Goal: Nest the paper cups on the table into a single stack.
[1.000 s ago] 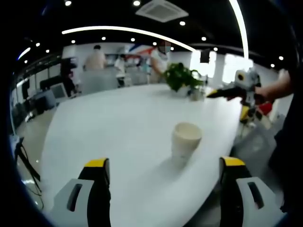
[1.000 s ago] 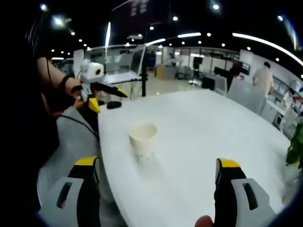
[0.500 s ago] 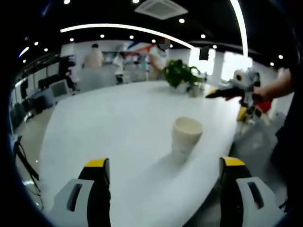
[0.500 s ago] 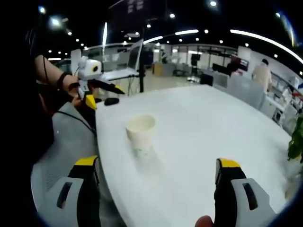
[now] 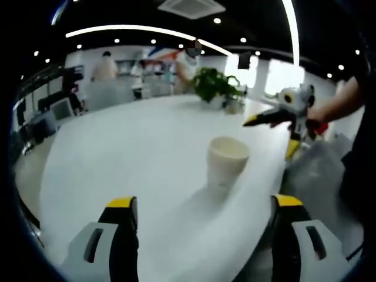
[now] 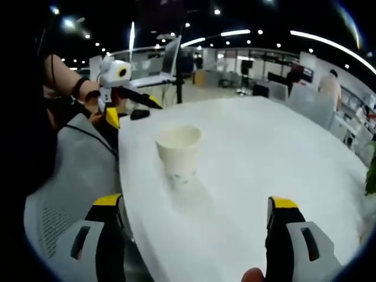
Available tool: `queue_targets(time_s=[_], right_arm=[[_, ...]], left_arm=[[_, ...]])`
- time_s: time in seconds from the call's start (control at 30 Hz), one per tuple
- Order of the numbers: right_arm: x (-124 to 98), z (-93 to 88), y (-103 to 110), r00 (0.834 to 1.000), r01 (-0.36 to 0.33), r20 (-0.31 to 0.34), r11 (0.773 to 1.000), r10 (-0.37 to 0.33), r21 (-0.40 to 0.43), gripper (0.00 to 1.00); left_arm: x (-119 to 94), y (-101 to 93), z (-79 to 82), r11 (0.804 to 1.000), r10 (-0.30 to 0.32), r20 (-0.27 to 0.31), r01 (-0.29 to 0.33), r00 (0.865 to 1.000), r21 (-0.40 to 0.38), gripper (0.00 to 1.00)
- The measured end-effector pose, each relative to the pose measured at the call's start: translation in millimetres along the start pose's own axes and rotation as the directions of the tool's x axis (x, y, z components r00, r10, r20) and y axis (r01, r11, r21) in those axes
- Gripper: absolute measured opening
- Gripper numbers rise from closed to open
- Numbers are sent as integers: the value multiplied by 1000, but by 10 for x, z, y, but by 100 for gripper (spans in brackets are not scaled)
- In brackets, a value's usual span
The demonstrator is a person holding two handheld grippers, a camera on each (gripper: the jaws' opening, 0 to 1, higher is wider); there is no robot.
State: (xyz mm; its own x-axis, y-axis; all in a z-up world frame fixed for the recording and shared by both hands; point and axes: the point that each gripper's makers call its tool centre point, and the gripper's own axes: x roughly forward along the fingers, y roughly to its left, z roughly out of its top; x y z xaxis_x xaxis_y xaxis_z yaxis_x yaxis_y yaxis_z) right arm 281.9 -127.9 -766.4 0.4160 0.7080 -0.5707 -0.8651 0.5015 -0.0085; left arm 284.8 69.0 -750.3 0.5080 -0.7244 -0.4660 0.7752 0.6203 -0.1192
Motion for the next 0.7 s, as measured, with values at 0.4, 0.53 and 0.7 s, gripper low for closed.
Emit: queue_targets(time_s=[0.4,0.53,0.7], right_arm=[[292,-46,107,999,-42,-25,999,42,-1,93],[393,-22,121,997,-65,-29,998,65,-23,87],[506,1,116,996,-82,-25,996,81,-32,79]], left_arm=[[279,-32,-170,997,-73,-35,73,997,-11,89],[388,-59,-146,994,-108,-41,108,993,4,88],[497,-77,-59,989,-141,-31,142,990,40,82]])
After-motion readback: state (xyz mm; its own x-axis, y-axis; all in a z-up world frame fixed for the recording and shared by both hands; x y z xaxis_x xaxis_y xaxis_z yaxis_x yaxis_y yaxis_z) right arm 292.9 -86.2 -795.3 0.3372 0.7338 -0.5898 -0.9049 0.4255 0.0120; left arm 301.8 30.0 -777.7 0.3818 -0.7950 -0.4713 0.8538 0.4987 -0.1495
